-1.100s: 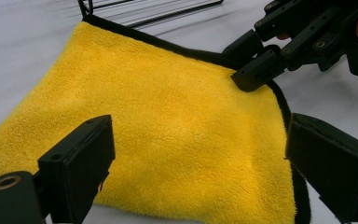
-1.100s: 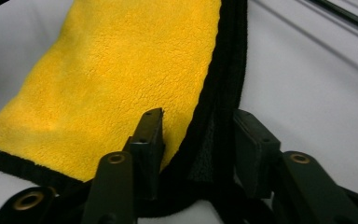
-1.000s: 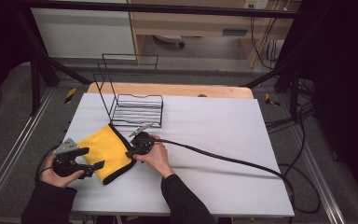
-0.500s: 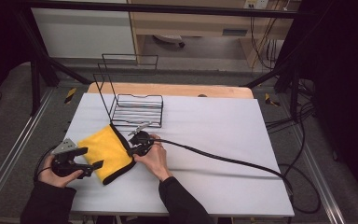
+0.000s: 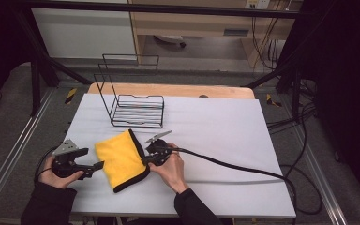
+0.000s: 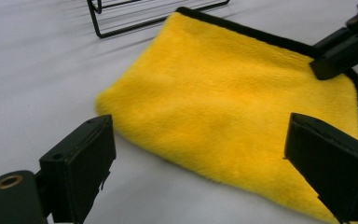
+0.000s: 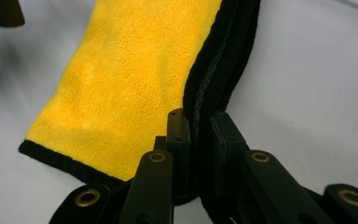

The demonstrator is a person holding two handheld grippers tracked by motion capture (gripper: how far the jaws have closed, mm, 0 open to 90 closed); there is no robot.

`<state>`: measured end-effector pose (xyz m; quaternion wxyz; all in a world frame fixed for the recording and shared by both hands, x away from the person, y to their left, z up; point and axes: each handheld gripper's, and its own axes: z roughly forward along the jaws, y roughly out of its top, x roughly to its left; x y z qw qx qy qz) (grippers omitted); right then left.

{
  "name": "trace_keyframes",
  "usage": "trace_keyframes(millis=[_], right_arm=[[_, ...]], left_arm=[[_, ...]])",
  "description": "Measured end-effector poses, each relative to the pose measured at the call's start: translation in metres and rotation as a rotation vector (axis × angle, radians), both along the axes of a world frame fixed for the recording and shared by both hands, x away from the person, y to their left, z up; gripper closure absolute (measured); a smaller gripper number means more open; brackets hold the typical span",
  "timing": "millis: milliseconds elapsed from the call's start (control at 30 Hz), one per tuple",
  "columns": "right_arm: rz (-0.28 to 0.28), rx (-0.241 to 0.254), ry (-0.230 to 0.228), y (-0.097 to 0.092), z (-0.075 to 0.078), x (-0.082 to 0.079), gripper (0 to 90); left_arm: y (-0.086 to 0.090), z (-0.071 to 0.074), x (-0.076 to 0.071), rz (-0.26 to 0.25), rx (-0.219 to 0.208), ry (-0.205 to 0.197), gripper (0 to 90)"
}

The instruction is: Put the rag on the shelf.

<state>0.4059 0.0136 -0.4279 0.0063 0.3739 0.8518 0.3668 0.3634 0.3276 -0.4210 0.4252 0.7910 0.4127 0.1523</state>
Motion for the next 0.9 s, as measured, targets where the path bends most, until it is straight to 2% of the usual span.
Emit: trace_keyframes(millis=[200,333,400,467,533,700,800,900], right_arm=[[-0.01,0.011,0.0,-0.023,-0.008,-0.019,77.9],[0.026,0.014,-0.032,-0.024,-0.009,-0.015,69.2],[0.043,0.031,-0.069,-0.024,-0.006,-0.009,62.0],[0.035,0.046,-0.134,-0.024,-0.003,0.001,52.2],[0.03,0.062,-0.169,-0.022,0.0,0.013,46.3],[0.025,0.042,-0.192,-0.006,0.001,0.045,42.6],[0.033,0.041,-0.175,0.007,-0.005,0.061,43.9],[0.039,0.015,-0.162,0.018,-0.013,0.073,46.4]], left_arm=[[-0.003,-0.001,0.0,-0.005,0.011,0.004,8.8],[-0.004,-0.002,0.001,-0.01,0.015,0.004,8.5],[-0.004,-0.003,0.001,-0.011,0.018,0.006,8.4],[-0.004,-0.003,0.002,-0.01,0.02,0.008,8.2],[-0.005,-0.004,0.001,-0.01,0.02,0.008,7.9],[-0.005,-0.004,0.002,-0.013,0.02,0.008,7.8],[-0.005,-0.004,0.002,-0.012,0.017,0.009,7.7],[-0.004,-0.004,0.002,-0.011,0.014,0.008,7.7]])
